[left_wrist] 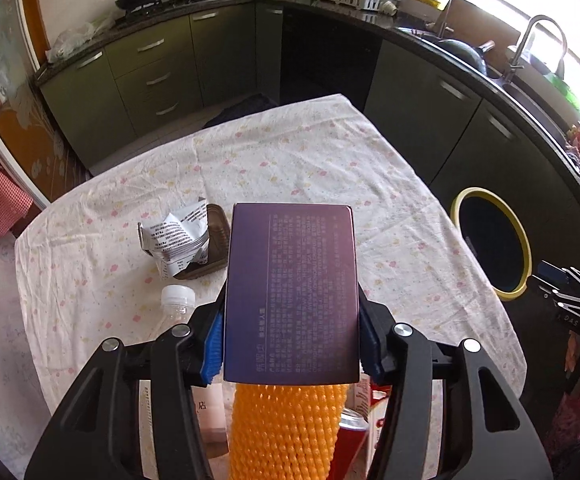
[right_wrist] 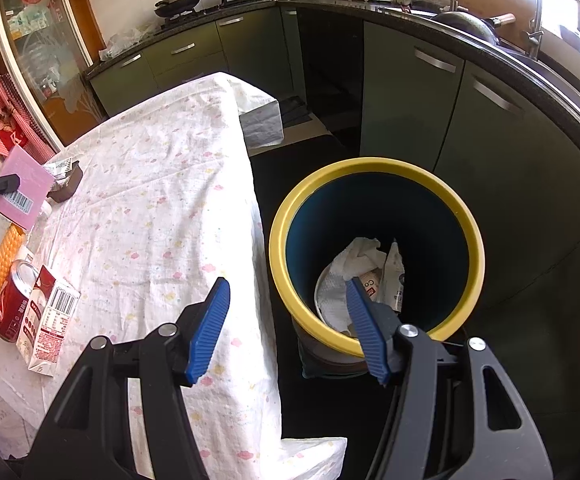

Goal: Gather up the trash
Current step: 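Carry the purple box over the yellow-rimmed bin and open the left tool, then grasp the white-red milk carton with the right tool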

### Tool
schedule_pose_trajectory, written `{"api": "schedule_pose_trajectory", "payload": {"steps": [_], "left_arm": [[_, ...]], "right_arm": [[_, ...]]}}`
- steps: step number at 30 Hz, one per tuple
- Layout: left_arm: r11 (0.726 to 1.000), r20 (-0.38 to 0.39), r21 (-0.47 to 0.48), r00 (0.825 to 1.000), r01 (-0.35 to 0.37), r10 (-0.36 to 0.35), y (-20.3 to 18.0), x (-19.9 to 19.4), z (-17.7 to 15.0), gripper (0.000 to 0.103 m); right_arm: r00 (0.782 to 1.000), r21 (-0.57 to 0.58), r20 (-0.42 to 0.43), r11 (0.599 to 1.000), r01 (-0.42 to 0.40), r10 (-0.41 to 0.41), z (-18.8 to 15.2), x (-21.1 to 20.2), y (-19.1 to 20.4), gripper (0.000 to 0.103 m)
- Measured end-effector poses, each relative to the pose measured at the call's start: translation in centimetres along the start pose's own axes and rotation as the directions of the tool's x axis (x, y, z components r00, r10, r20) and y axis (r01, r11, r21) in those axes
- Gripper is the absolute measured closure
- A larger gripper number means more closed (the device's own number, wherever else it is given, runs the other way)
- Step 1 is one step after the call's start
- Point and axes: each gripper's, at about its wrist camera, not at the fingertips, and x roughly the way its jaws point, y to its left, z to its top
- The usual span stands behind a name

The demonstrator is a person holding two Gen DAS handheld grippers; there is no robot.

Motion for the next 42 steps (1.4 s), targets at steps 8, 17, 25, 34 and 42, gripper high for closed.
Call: {"api": "schedule_pose_trajectory", "payload": {"steps": [8,17,25,34,42], "left_arm": [[0.983,0.093,0.152,0.989,0.100,-0.115,-8.0,-5.1,0.0,0.050],[0.890,0.044,0.351,0.944,0.291,-0.326,-22.9,-3.8,1.6,0.050],[0.858,-0.041,0.398,0.941,0.324,-0.336,-32.7,3.5,4.2,0.050],[0.904,-0.046,0.329,0.960,0.274,-0.275,-35.2,11.2,6.0,0.028],[0.923,0.178,0.308,0.939,0.231,-0.294,-27.2,-0.8,2.3,0.011]], "right_arm": [[0.998,0.056,0.043,0.998,0.040,-0.042,-1.5,-2.6,-2.4,0.045],[0.993,0.163,0.066,0.983,0.083,-0.095,-4.1,-5.0,-7.9,0.045],[0.990,0.244,0.068,0.964,0.106,-0.126,-6.5,-6.4,-12.1,0.045],[0.989,0.259,0.061,0.959,0.115,-0.135,-7.0,-6.4,-12.6,0.043],[0.992,0.201,0.069,0.975,0.091,-0.107,-6.5,-6.1,-10.0,0.042]]}}
